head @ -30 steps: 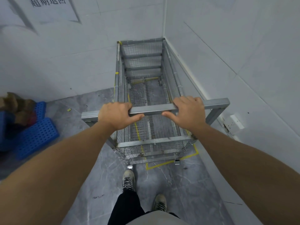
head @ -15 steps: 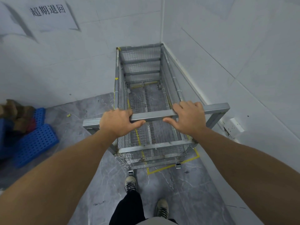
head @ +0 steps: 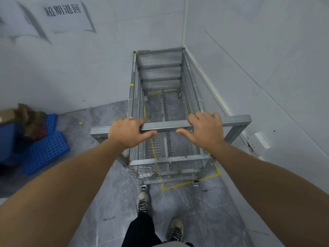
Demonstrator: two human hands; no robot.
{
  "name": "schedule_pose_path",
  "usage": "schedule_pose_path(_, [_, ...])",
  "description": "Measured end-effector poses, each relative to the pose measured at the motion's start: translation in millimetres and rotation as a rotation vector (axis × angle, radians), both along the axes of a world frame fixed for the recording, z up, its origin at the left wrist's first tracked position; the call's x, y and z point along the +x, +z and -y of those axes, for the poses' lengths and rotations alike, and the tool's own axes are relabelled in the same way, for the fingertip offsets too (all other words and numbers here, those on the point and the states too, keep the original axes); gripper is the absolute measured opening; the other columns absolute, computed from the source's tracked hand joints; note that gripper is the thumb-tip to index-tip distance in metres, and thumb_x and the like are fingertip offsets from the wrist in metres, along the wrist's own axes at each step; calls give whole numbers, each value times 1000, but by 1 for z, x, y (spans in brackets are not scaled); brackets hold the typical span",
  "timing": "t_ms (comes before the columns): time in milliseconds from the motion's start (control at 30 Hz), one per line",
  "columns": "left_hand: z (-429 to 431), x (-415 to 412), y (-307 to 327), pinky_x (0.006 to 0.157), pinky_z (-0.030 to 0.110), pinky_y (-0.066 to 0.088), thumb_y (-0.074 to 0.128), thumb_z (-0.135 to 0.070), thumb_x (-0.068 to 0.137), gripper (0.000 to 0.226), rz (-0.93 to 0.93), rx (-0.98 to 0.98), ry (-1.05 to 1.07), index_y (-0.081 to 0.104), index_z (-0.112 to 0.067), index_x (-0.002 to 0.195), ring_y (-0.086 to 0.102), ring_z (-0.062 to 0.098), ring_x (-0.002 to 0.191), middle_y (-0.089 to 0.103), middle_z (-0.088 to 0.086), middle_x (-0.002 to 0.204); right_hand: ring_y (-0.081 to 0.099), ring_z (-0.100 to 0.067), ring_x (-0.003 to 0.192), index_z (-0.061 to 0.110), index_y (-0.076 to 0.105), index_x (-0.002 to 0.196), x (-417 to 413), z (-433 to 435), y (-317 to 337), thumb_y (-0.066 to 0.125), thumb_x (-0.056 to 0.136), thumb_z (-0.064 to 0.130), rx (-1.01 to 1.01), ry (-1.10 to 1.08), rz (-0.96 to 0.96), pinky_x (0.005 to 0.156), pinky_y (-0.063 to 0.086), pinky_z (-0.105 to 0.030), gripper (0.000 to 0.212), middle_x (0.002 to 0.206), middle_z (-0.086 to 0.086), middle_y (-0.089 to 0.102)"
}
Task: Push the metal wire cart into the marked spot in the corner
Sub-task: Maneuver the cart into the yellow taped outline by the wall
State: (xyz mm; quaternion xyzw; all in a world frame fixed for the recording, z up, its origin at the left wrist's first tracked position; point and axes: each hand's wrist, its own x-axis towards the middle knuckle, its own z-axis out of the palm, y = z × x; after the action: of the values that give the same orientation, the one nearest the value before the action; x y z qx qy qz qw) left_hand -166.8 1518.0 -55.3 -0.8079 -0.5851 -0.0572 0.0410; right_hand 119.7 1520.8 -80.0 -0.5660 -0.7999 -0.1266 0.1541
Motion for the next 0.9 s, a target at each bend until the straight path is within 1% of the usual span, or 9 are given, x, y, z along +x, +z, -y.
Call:
schedule_pose_path(133, [-2,-1,-2,50,29,31,26,-90,77,62,-37,3,-11,39,-31,67,43,11,48,41,-15,53,54,-23,76,21,59,89,0,1,4,30,85,83,-40,-11,0,74,34,-39,69,81,1,60])
schedule_pose_path(267, [-2,-4,0,49,29,28,21,-90,75,65,-22,-23,-28,42,-29,69,44,11,50,43,-14,56,56,-22,80,23,59,92,-3,3,9,23,83,85,-94,-29,3,77,35,-39,72,85,3,61])
schedule_pose_path(367, [-4,-11,0,49,29,31,20,-88,76,65,5,-62,-77,45,-28,77,47,11,55,50,-11,63,56,-22,86,23,60,98,-5,5,14,16,80,87,-145,-61,19,80,36,-40,80,90,2,63])
schedule_pose_path(433, [-5,-15,1,50,29,33,23,-84,80,62,36,-67,-129,50,-28,88,51,13,60,56,-9,71,56,-24,91,23,61,102,-7,7,16,14,78,87,-173,-86,24,84,36,-42,83,96,1,65])
schedule_pose_path(500, [-5,-22,1,55,29,35,29,-79,84,58,68,-60,-181,53,-31,105,55,15,69,61,-9,84,55,-25,96,21,61,107,-11,11,16,15,78,85,-188,-115,16,89,35,-44,83,101,-1,64])
schedule_pose_path(600, [-3,-39,1,62,31,39,35,-74,87,54,88,-64,-191,51,-34,120,58,18,78,65,-8,101,53,-29,102,20,59,111,-19,19,15,24,83,80,-183,-146,-2,100,31,-49,76,107,-4,63])
schedule_pose_path(667, [0,-54,2,63,32,42,29,-75,86,58,80,-83,-181,51,-34,120,61,21,82,65,-7,102,52,-30,105,24,57,111,-28,23,16,25,83,80,-198,-141,-5,106,25,-54,71,109,-3,61])
schedule_pose_path(733, [3,-70,2,63,32,42,23,-78,82,63,56,-77,-175,52,-33,117,62,21,81,66,-6,98,51,-29,109,28,55,115,-39,25,16,22,83,81,-222,-128,-12,108,18,-59,70,111,-2,59])
schedule_pose_path(900, [7,-86,3,58,31,38,17,-80,81,67,0,-32,-137,54,-31,109,62,21,75,65,-7,90,47,-29,113,30,56,116,-65,29,14,19,86,79,-227,-183,-55,111,8,-60,68,114,0,60])
